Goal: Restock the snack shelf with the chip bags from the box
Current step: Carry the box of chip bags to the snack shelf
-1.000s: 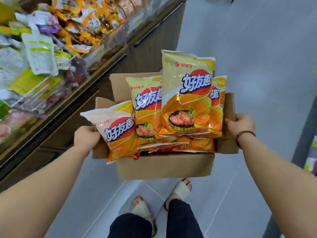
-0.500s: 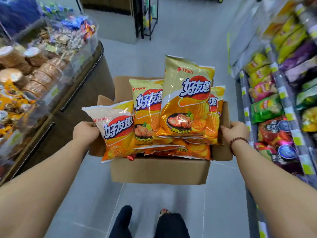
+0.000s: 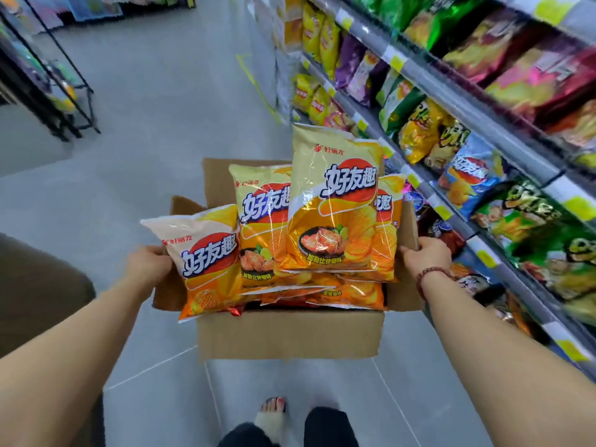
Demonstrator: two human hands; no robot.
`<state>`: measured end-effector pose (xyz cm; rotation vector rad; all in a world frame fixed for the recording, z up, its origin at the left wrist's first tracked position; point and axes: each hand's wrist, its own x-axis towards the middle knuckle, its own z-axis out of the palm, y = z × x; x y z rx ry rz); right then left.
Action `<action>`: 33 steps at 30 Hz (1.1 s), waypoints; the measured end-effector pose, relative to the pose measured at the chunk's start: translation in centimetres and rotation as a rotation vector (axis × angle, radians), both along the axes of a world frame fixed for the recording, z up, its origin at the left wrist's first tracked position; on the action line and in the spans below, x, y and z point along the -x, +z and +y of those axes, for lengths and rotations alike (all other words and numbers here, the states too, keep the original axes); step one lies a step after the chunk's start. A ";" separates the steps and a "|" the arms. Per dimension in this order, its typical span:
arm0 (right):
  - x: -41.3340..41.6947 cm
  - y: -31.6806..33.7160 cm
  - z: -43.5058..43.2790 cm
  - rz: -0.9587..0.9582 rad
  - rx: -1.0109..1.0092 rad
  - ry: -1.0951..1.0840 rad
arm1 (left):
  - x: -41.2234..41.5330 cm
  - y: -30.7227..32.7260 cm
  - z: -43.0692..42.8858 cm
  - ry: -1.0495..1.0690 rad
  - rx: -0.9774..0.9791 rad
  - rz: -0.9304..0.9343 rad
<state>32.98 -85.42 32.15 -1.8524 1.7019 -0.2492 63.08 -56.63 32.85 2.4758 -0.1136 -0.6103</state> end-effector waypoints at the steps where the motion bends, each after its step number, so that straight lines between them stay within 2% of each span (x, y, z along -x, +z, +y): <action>1: 1.3 -0.4 -0.2 -0.001 -0.011 -0.047 | -0.2 -0.1 -1.7 -0.050 0.004 0.013; 6: 7.6 -1.7 -0.4 0.023 -0.031 -0.268 | 0.1 -1.8 -9.5 -0.268 -0.028 0.052; 14: 20.1 -4.2 -0.5 0.098 -0.065 -0.579 | 7.6 -6.1 -22.0 -0.542 -0.070 0.084; 19: 25.9 -4.6 0.4 0.087 -0.073 -0.744 | 13.4 -7.4 -27.4 -0.767 -0.090 -0.012; 26: 29.8 -6.2 2.8 0.070 -0.130 -0.990 | 18.4 -8.9 -33.1 -0.953 -0.127 -0.044; 33: 29.3 -9.5 3.5 0.068 -0.186 -1.100 | 19.5 -11.4 -38.9 -1.109 -0.206 -0.074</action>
